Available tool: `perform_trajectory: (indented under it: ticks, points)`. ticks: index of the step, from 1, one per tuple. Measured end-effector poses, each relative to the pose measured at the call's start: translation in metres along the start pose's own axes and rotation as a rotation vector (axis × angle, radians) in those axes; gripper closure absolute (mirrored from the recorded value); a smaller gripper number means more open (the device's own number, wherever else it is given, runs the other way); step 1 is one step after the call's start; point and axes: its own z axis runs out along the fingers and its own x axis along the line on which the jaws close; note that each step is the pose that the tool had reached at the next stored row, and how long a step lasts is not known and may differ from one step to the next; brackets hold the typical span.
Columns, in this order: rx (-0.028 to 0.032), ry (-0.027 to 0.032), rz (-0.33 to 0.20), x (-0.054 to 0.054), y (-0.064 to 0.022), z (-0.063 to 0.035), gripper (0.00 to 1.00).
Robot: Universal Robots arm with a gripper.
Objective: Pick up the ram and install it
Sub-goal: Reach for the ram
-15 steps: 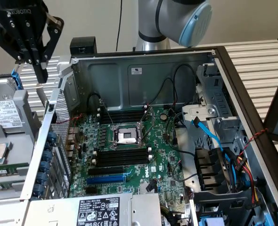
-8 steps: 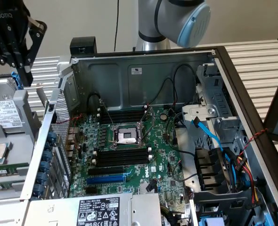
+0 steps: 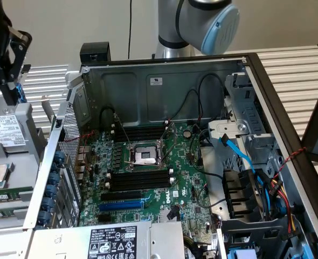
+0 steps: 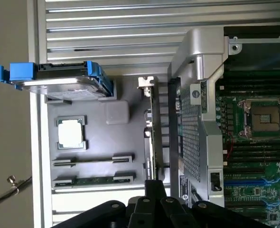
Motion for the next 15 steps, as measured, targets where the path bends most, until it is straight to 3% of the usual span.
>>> perform_trajectory:
  ticks: [15]
  points:
    - [0.0,0.0,0.0,0.067,-0.0061,0.0174,0.89]
